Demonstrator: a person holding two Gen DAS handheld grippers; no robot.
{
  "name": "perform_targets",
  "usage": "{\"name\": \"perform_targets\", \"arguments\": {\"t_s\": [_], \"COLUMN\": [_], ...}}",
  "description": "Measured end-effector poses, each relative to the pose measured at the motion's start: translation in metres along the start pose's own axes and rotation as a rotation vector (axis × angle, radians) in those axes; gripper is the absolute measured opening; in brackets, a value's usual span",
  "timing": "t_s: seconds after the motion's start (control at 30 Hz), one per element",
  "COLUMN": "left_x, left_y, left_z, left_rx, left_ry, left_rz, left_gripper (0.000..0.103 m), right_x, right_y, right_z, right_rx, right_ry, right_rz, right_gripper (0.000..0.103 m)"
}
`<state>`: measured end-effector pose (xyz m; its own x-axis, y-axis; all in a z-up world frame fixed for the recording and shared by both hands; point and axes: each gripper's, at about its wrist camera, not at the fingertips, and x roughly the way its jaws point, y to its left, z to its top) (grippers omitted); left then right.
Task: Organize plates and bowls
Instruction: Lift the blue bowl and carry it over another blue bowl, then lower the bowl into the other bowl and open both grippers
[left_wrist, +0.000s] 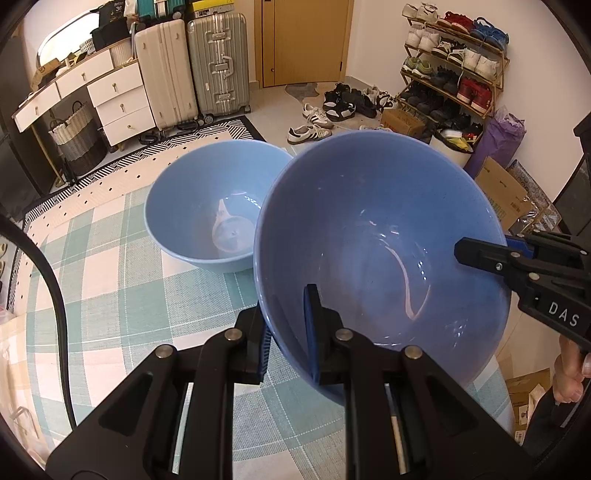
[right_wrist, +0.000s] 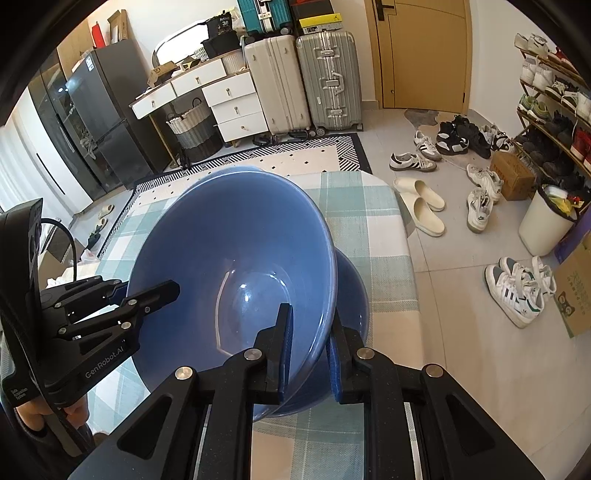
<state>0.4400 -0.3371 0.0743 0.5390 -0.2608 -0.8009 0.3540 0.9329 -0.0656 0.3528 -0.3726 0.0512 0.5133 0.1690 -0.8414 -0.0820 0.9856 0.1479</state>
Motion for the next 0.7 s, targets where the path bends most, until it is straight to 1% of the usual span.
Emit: {"name": "perform_targets", "arguments": {"t_s": [0.2, 0.43, 0.57, 0.7], "left_x": [0.016, 0.032, 0.036, 0.041], "left_y": [0.004, 0.004, 0.005, 0.005], "left_z": [-0.003, -0.005, -0.005, -0.005], "left_rx": [0.004, 0.008, 0.007, 0.007], "left_ry": [0.021, 0.053, 0.052, 0.063], "left_rz": [0.0, 0.002, 0.004, 0.012], "left_gripper": [0.013, 0.013, 0.013, 0.013], "right_x": [0.01, 0.02, 0.021, 0.021], "right_y": [-0.003, -0.01, -0.015, -0.015], "right_z": [-0.003, -0.009, -0.012, -0.012], "right_rx": [0.0, -0.002, 0.01, 0.008], "right_ry": [0.019, 0.029, 0.034, 0.037], "right_rz": [-0.012, -0.046, -0.035, -0.05], "right_gripper": [0.017, 0.017, 0.017, 0.019]}}
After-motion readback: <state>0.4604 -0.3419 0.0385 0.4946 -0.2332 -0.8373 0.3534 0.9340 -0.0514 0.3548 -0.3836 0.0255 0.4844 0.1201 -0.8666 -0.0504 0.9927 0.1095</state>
